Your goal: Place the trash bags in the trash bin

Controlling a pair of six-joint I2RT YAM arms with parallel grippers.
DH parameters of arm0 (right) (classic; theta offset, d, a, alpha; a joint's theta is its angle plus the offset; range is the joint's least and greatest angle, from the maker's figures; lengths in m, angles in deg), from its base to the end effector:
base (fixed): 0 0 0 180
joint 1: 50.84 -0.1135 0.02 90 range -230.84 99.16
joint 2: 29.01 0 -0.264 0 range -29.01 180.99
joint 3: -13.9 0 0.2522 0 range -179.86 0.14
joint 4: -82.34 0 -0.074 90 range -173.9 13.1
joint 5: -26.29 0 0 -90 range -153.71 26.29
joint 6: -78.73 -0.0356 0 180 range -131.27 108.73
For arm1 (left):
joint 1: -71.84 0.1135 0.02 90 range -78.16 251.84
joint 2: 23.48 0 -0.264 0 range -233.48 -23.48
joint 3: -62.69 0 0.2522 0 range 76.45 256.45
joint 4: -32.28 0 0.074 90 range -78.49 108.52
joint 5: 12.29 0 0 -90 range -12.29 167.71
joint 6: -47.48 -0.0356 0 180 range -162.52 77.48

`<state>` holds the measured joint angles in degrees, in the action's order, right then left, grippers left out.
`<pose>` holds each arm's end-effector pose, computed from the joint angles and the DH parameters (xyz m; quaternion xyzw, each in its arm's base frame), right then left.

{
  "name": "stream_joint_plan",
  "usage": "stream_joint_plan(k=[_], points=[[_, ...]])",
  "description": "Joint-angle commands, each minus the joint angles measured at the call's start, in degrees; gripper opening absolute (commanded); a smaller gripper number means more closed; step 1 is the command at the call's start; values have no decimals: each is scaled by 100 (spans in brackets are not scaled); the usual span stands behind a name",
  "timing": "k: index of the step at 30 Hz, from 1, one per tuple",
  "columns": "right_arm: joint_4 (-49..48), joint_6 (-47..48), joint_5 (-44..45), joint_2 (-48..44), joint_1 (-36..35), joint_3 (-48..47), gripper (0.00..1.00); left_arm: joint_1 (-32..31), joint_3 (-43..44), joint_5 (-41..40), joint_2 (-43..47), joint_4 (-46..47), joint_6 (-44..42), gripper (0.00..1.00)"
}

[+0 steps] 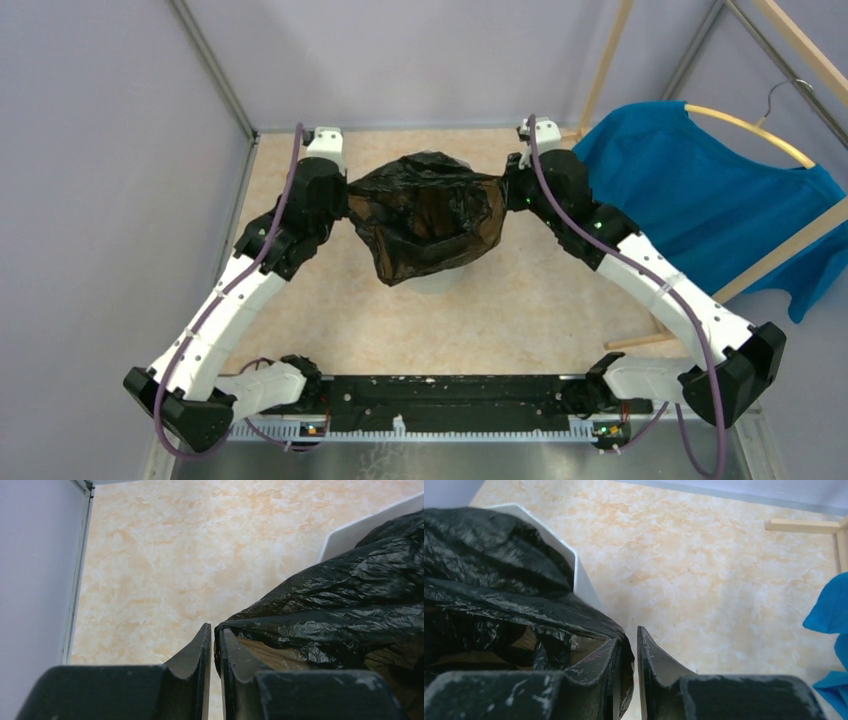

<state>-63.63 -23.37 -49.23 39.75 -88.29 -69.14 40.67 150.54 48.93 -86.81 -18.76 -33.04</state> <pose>0.2204 0.1576 0.3851 -0.1073 0.8075 0.1456 0.5614 0.2015 -0.1018 0.4071 0.0266 0.8336 0.0212 0.5512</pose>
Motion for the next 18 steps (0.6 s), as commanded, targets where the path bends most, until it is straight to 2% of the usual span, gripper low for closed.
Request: stream_joint_plan(k=[1,8,18], points=[[-600,-234,-593,160,282,-28,16,386,-81,294,-51,454,-43,18],[-918,-306,-820,428,360,32,21,784,-405,864,-133,847,12,18],[-1296,-580,-1306,977,595,48,19,1275,-427,1860,-453,1368,296,18]])
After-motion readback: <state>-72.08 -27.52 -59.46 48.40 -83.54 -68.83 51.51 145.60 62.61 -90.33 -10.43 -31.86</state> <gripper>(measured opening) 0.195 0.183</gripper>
